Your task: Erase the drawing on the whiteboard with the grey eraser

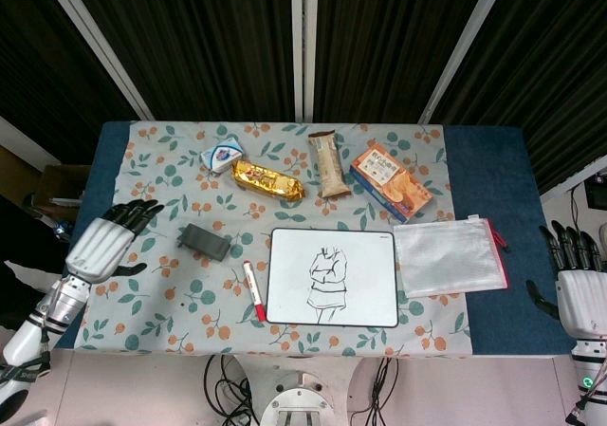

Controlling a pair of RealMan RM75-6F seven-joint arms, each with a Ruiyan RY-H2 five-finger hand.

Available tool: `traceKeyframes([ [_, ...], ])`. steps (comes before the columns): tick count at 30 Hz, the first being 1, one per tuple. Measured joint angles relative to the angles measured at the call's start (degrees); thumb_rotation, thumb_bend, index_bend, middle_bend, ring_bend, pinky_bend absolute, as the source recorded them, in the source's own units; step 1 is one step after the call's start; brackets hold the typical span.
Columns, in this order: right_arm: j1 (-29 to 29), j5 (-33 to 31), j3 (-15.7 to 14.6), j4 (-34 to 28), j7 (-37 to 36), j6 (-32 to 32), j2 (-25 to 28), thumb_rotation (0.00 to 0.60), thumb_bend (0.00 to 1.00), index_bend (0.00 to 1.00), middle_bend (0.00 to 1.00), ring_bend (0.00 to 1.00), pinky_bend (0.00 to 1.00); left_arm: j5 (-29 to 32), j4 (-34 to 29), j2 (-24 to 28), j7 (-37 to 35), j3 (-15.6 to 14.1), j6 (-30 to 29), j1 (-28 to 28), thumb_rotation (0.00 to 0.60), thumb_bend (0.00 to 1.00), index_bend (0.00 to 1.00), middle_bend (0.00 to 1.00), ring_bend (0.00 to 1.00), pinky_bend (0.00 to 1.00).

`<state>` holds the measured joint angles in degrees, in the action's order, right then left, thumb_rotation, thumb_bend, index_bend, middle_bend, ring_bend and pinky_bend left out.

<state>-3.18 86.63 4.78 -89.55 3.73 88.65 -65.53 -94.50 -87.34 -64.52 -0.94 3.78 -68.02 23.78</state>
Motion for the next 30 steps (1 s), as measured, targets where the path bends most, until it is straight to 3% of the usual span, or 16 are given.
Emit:
traceKeyframes([
  [12, 0.6, -1.2, 0.3, -0.2, -0.8, 0.1, 0.7, 0.6, 0.22, 0.0, 0.0, 0.0, 0.0, -0.1, 8.8, -5.3, -6.7, -1.1, 18.9, 14.0, 0.6, 0.09, 0.1, 0.12, 0.11, 0.24],
  [30, 0.8, -2.2, 0.0, 1.1, -1.8, -1.0, 0.2, 0.6, 0.22, 0.0, 0.0, 0.0, 0.0, 0.4, 14.3, -11.7, -7.0, -3.8, 22.0, 19.0, 0.6, 0.16, 0.2, 0.19, 0.18, 0.31],
])
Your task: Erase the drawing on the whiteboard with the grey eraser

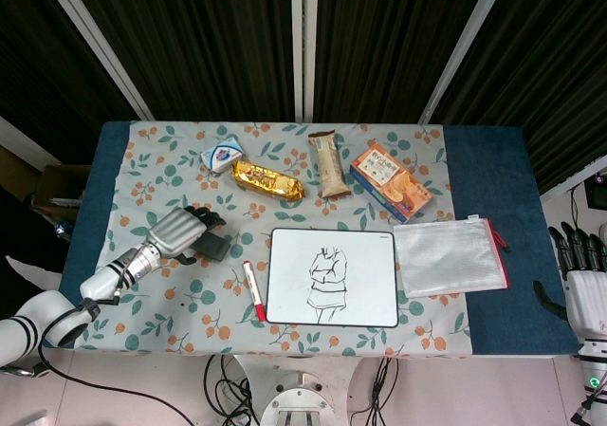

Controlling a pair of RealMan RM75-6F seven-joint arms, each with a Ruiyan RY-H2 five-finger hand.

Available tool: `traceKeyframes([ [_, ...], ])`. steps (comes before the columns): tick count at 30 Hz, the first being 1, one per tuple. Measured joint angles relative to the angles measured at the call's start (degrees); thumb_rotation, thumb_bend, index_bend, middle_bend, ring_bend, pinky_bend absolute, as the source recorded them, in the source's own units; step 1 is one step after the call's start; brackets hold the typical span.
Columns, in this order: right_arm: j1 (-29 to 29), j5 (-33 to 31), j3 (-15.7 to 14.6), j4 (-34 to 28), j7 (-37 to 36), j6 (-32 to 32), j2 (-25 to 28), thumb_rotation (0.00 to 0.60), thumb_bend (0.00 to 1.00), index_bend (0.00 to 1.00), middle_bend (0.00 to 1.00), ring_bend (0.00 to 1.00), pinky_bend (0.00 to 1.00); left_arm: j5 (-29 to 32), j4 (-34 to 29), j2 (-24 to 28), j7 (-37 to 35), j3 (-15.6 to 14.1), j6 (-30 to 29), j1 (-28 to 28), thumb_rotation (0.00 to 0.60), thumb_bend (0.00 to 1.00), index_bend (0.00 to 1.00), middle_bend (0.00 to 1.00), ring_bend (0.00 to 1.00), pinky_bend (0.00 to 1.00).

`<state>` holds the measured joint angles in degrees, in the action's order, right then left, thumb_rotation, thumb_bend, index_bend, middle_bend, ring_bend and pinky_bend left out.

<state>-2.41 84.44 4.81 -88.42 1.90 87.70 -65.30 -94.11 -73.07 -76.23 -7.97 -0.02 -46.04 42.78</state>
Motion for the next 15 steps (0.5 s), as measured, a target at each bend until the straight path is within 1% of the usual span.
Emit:
traceKeyframes([
  [5, 0.9, 0.7, -0.7, 3.0, -2.1, 0.7, -1.1, 0.6, 0.22, 0.0, 0.0, 0.0, 0.0, 0.2, 2.1, -2.0, -0.3, -0.6, -0.5, 0.3, 0.6, 0.19, 0.24, 0.23, 0.22, 0.33],
  [8, 1.1, 0.6, -0.8, 3.3, -2.5, 0.8, -1.2, 0.6, 0.22, 0.0, 0.0, 0.0, 0.0, 0.3, 2.9, -2.9, -0.6, -1.0, -0.6, 0.7, 0.6, 0.21, 0.28, 0.24, 0.23, 0.33],
  [15, 1.3, 0.2, -0.5, 3.1, -2.8, 0.8, -1.0, 0.6, 0.22, 0.0, 0.0, 0.0, 0.0, 0.7, 4.3, -4.3, -1.1, -1.6, -1.2, 1.1, 0.6, 0.24, 0.31, 0.27, 0.25, 0.35],
])
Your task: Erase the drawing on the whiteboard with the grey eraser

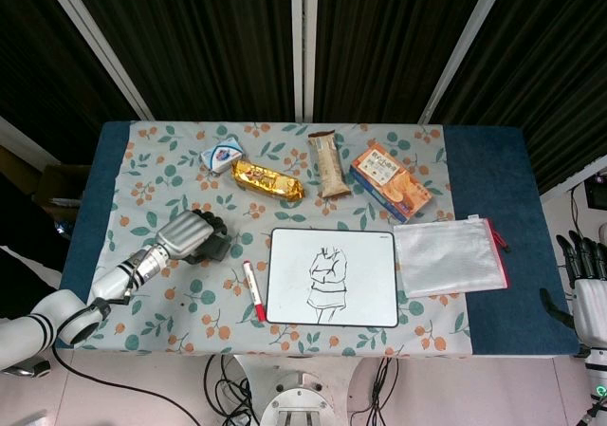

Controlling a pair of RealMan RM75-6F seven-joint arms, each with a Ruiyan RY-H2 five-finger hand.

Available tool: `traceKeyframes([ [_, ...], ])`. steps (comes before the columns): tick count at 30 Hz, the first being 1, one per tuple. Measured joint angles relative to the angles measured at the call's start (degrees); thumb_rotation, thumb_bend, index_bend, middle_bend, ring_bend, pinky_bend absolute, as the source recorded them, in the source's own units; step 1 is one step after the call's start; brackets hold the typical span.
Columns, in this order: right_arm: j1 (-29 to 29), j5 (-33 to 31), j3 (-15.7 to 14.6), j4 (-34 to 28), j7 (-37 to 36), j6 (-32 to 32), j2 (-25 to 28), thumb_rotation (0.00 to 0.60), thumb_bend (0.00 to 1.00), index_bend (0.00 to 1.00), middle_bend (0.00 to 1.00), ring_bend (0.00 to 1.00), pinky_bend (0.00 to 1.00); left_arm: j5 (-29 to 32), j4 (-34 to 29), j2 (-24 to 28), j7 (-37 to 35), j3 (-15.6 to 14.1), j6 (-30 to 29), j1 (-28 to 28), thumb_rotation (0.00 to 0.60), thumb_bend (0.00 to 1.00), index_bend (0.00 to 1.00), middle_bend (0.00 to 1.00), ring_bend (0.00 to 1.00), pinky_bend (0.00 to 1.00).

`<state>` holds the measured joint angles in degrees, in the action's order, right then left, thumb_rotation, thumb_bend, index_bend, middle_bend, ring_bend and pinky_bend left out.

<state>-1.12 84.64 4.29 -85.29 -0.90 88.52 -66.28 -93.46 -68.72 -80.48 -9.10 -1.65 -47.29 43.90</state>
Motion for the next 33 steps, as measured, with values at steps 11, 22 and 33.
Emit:
traceKeyframes([
  [11, -0.3, 0.1, 0.0, 0.0, 0.4, -0.7, -0.2, 0.6, 0.23, 0.0, 0.0, 0.0, 0.0, 1.0, 1.5, -0.7, 0.1, -0.6, -0.5, 0.1, 0.6, 0.26, 0.35, 0.31, 0.28, 0.38],
  [22, -0.5, 0.2, 0.1, -0.5, 1.1, -0.9, -0.2, 0.6, 0.23, 0.0, 0.0, 0.0, 0.0, 1.5, 2.6, -1.2, -0.9, -1.2, -1.3, 0.1, 0.6, 0.3, 0.43, 0.39, 0.37, 0.43],
  [33, -0.7, 0.5, 0.1, -0.7, 1.4, -1.1, -0.2, 0.6, 0.23, 0.0, 0.0, 0.0, 0.0, 1.4, 3.6, -1.6, -2.6, -1.3, -3.6, -0.3, 0.6, 0.31, 0.5, 0.44, 0.43, 0.5],
])
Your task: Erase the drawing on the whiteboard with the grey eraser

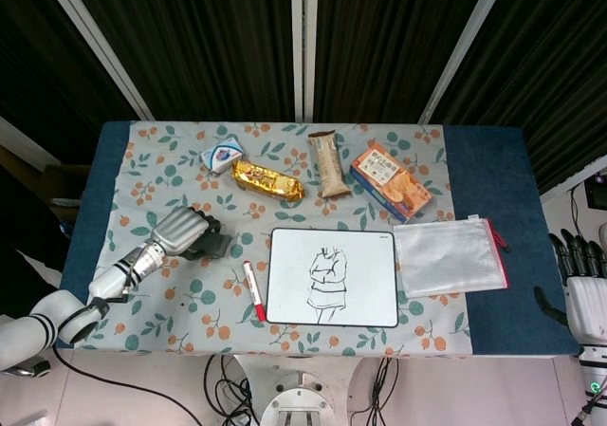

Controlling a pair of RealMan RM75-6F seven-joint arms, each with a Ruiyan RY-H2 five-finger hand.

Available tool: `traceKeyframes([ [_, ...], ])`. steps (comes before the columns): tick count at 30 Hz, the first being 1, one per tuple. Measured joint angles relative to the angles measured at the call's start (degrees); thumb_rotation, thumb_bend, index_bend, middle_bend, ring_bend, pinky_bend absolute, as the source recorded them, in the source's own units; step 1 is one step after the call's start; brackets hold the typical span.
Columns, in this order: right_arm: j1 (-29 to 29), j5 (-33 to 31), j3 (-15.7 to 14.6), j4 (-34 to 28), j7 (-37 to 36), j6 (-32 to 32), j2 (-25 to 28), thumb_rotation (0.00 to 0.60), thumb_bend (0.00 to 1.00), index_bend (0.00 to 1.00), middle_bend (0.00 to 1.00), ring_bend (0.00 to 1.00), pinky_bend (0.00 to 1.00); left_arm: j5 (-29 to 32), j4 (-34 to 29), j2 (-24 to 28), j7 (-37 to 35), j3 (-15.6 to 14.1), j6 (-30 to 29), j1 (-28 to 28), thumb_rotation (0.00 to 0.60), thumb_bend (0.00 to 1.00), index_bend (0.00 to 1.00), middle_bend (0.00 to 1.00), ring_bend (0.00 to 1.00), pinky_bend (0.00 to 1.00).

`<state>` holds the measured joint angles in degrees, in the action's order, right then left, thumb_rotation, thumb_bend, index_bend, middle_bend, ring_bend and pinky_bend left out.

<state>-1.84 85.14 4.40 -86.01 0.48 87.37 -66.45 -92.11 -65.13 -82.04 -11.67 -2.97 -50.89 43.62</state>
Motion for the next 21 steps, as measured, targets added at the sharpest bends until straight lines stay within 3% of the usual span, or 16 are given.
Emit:
traceKeyframes([
  [11, -0.1, 0.2, 0.2, 0.4, -0.5, 0.2, -0.1, 0.6, 0.23, 0.0, 0.0, 0.0, 0.0, -0.3, -4.2, 1.2, 1.1, 1.0, -2.2, 0.4, 0.6, 0.31, 0.53, 0.47, 0.46, 0.53],
  [21, -0.3, 0.0, 0.9, 0.7, -1.8, 0.7, 0.1, 0.6, 0.23, 0.0, 0.0, 0.0, 0.0, -1.2, -17.9, 3.4, 9.5, 1.7, -2.6, 1.5, 0.6, 0.31, 0.58, 0.51, 0.5, 0.54],
])
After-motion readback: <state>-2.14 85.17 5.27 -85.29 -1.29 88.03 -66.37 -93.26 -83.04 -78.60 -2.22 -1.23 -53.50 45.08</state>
